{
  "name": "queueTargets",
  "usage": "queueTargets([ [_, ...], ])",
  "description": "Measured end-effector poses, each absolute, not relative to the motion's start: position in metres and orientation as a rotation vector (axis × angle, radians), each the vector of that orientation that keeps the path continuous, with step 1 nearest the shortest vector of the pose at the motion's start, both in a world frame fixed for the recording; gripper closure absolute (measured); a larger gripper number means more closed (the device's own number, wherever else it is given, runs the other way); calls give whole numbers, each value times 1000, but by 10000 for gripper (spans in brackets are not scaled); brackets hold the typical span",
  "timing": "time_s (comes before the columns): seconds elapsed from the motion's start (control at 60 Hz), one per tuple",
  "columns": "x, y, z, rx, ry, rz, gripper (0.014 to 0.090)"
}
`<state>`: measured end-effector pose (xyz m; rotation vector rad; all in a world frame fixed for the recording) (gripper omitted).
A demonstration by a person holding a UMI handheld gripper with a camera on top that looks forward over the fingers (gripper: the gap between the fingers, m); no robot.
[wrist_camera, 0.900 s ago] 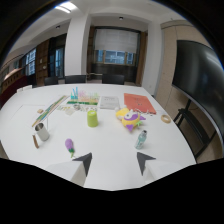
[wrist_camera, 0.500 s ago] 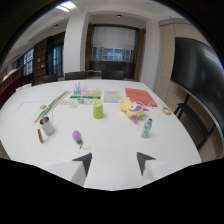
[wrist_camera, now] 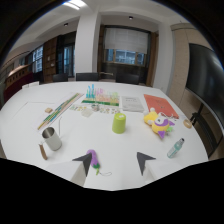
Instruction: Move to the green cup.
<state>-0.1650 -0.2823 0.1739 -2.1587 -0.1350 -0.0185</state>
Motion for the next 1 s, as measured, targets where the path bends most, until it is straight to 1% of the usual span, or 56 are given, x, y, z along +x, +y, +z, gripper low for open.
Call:
queueTargets([
  [0.2,-163,-178,135,-2159,-126,-45,192],
  [0.217,-162,-170,132,-2161,-122,-44,235],
  [0.233,-162,-162,128,-2163,-117,-43,192],
  [0.433,-156,-95,85,-2205,-87,-48,193],
  [0.533,-155,-77,70,-2211,-86,-53,194],
  [0.7,-153,-66,54,-2228,-76,-46,192],
  [1.0,-156,-65,54,-2222,-94,-50,193],
])
